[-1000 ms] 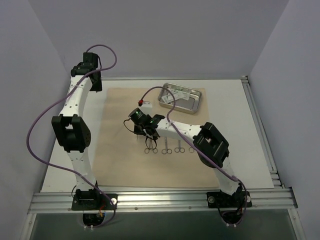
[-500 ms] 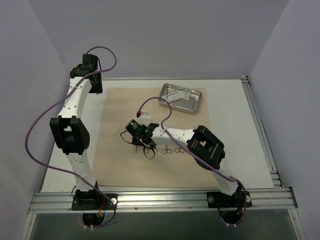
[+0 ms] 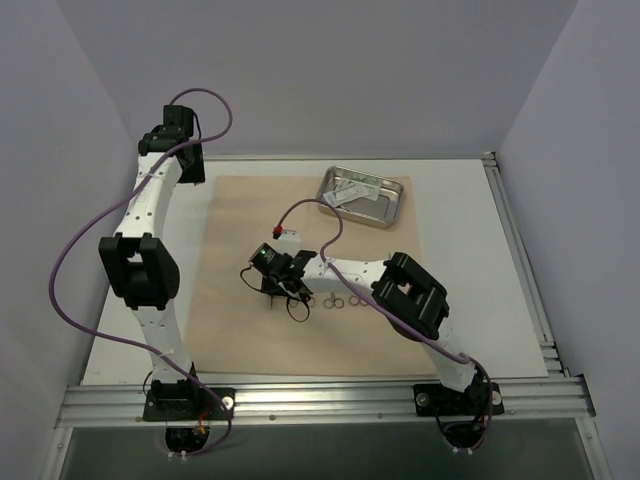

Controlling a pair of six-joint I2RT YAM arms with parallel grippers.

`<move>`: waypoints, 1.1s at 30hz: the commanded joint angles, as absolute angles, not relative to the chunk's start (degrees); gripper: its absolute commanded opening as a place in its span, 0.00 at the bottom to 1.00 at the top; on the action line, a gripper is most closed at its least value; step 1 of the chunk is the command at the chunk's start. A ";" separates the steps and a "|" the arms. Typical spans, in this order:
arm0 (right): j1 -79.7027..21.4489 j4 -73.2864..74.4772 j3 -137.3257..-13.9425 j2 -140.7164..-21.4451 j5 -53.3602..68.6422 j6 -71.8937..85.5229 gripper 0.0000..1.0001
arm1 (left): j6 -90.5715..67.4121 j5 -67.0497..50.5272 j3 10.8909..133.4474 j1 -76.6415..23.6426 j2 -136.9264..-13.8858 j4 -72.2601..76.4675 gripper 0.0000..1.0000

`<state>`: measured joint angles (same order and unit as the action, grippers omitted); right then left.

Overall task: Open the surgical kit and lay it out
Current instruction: Place the medical item in the surgical kit.

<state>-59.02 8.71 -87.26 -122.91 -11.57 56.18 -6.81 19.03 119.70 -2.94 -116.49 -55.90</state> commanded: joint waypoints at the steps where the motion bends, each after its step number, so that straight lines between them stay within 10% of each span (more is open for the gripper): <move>1: -59.50 11.43 -87.10 -123.05 -13.36 56.69 0.27 | -7.29 18.11 121.91 -3.08 -115.22 -54.76 0.59; 15: -57.22 14.16 -93.95 -114.01 -19.43 50.03 0.42 | -6.07 17.58 120.94 -3.08 -115.40 -54.49 0.59; 20: -43.38 6.13 -100.87 -110.21 1.37 30.44 0.56 | -2.47 15.83 120.67 -3.08 -114.26 -54.58 0.59; 33: -16.45 25.48 -121.19 -124.25 23.55 -1.39 0.43 | 6.23 1.50 130.34 -3.51 -118.48 -63.02 0.60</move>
